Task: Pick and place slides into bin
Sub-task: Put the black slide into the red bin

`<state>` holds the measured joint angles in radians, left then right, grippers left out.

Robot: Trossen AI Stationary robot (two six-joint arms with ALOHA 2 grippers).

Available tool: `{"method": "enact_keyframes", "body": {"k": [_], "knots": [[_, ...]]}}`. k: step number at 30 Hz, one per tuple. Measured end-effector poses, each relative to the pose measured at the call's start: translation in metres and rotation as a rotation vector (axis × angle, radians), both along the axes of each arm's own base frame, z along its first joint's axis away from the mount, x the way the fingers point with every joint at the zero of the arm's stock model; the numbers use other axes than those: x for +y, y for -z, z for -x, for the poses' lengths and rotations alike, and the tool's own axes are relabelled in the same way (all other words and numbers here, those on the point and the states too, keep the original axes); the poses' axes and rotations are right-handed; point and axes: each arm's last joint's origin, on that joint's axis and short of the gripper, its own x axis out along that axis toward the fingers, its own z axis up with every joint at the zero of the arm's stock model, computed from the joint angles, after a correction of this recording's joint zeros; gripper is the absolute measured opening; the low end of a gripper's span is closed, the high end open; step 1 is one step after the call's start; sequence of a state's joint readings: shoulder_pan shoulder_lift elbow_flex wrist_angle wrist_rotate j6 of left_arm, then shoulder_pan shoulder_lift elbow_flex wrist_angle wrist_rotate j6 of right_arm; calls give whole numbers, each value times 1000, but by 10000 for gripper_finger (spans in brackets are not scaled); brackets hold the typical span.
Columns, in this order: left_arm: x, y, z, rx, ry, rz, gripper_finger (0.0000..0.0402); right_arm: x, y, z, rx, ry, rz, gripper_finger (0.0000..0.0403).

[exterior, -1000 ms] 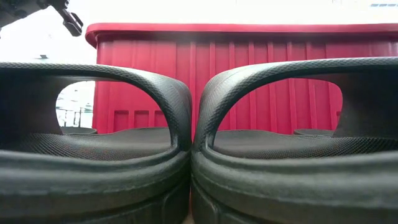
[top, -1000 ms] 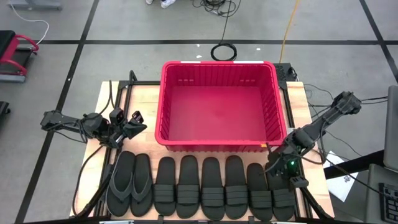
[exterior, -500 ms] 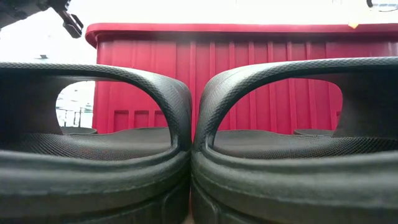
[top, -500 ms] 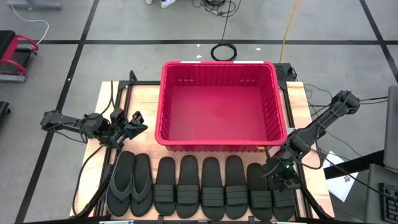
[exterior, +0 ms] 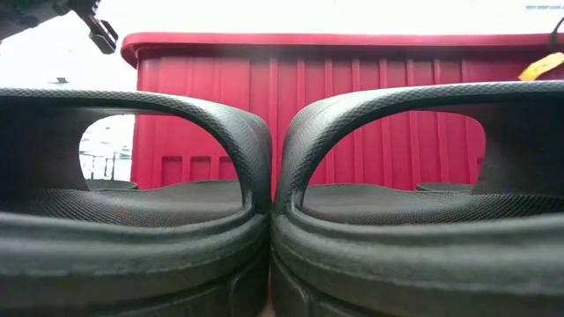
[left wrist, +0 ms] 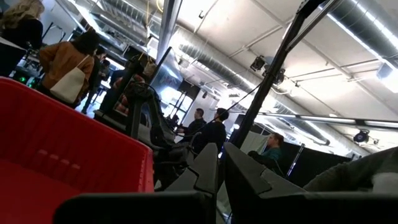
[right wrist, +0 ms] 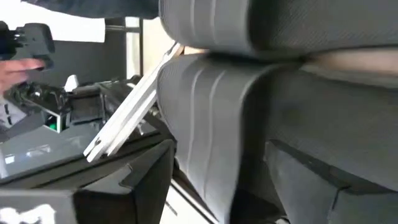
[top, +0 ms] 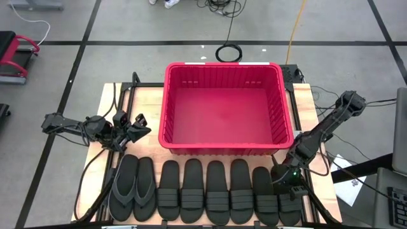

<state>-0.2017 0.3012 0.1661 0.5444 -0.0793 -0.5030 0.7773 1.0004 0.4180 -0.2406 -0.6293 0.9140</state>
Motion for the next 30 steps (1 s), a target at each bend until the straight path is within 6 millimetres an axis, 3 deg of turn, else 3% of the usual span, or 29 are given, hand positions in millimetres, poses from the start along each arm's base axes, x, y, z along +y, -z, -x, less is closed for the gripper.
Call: {"method": "enact_keyframes", "body": {"k": [10,17,25,30], "knots": [[0,0,0,3,-5,-12,26,6,15,9,-21,81,-35,236],[0,0,0,2,-10,-21,26,4,25,13,-14,146,-95,164],[1,6,-2,63,-41,-7,26,6,22,12,-13,165,-140,21],[1,8,-3,97,-53,31,26,9,18,10,-7,153,-201,11]]}}
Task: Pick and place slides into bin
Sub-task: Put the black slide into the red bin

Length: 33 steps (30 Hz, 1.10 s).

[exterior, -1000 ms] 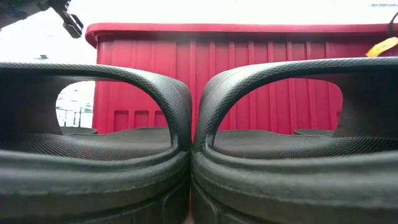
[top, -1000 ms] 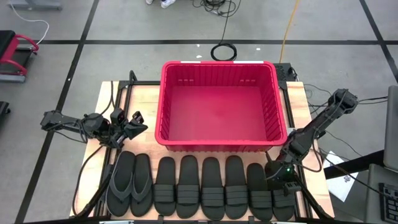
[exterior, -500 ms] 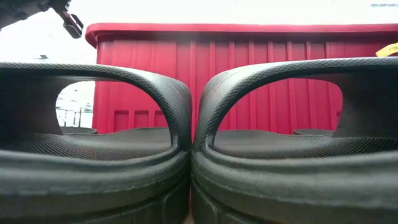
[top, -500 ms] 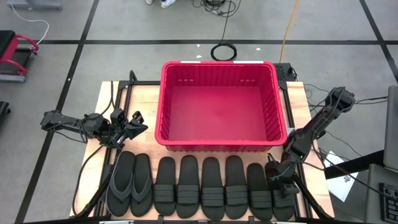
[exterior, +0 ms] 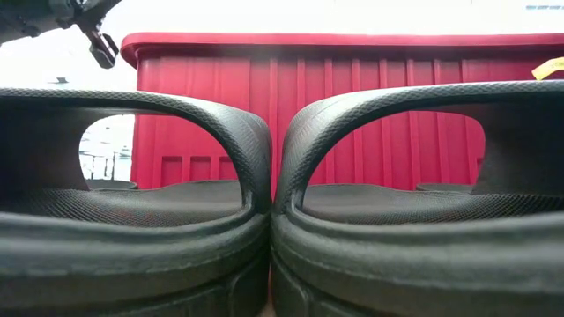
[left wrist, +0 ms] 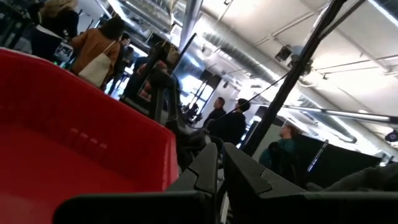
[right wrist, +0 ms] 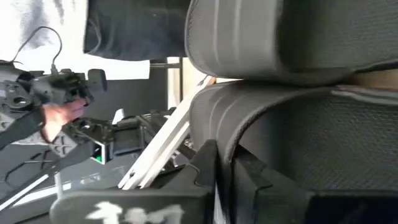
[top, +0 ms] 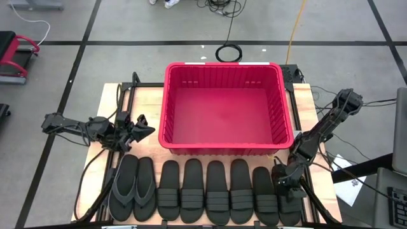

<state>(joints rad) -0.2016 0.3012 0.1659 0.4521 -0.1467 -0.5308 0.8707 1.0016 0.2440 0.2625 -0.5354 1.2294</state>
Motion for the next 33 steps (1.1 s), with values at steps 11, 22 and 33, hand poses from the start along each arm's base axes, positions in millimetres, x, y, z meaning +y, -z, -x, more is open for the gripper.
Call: {"method": "enact_keyframes", "body": {"k": [11,22,33], "knots": [[0,-1,0,-13,5,3,26,-1,-10,0,21,41,-30,3],[0,-1,0,-13,4,0,26,2,-27,-1,-4,4,-44,1],[0,-1,0,-13,4,-1,26,7,-47,-6,-68,-27,-58,1]]}}
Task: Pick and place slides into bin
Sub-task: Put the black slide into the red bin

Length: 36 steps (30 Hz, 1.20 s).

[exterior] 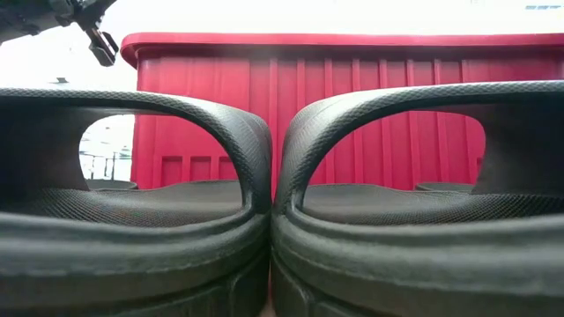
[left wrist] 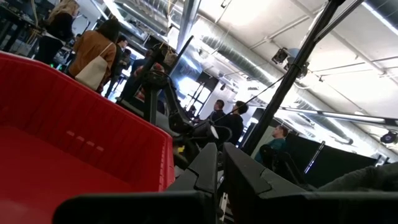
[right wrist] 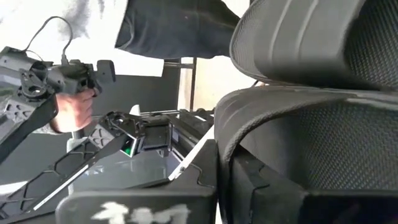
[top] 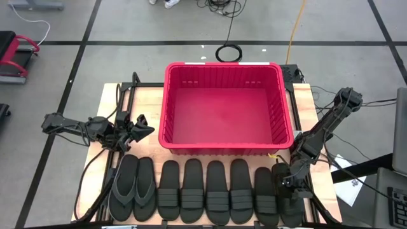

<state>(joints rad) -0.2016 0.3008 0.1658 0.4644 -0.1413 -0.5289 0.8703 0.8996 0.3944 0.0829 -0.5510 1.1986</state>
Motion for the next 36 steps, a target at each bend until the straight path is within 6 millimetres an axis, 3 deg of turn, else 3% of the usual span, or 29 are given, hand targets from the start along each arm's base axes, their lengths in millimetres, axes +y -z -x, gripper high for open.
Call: {"method": "enact_keyframes", "body": {"k": [7,17,23,30,36], "knots": [[0,0,0,0,0,0,26,4,-14,-3,-53,-6,-60,1],[0,1,0,5,-4,-15,26,-1,-7,-7,-80,74,16,1],[0,0,0,4,-8,-27,26,-3,-18,-15,-201,119,13,1],[0,3,-1,33,2,-29,26,-7,-59,-28,-291,78,172,1],[-1,5,-2,53,6,-24,26,-18,-118,-44,-370,47,303,1]]}}
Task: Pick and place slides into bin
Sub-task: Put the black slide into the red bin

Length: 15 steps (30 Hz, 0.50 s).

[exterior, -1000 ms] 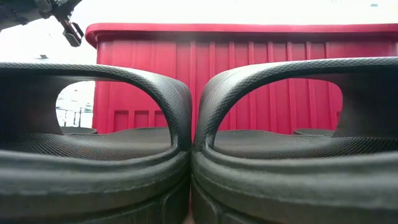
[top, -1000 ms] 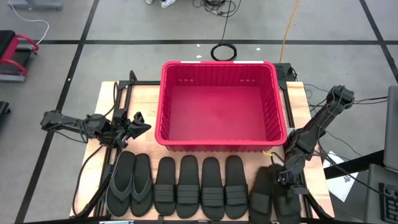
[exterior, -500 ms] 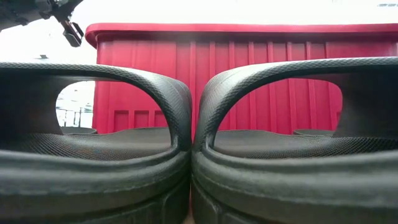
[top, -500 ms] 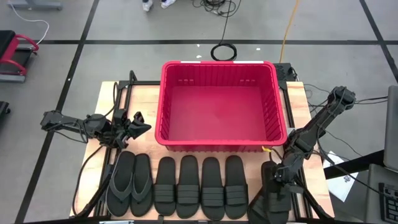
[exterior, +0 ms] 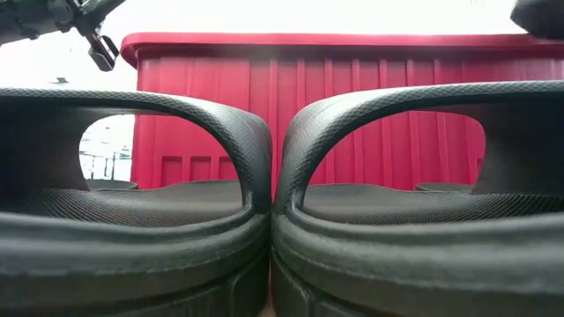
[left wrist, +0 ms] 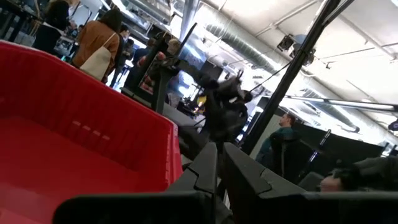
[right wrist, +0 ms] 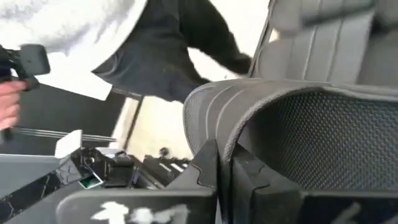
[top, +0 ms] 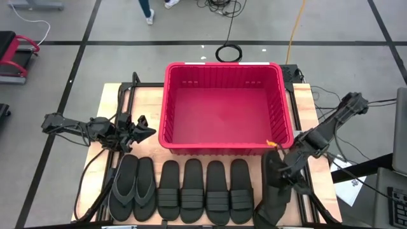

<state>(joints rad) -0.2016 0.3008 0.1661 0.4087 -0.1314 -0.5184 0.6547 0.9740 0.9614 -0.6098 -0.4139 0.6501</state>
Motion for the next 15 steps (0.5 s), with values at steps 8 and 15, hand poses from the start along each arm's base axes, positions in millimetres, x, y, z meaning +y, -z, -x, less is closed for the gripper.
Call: {"method": "enact_keyframes", "body": {"k": [8,15], "knots": [[0,1,0,13,-3,-15,26,-36,-67,-6,-59,120,507,2],[0,2,-1,21,-11,-14,26,-84,-119,-9,-153,221,727,6]]}}
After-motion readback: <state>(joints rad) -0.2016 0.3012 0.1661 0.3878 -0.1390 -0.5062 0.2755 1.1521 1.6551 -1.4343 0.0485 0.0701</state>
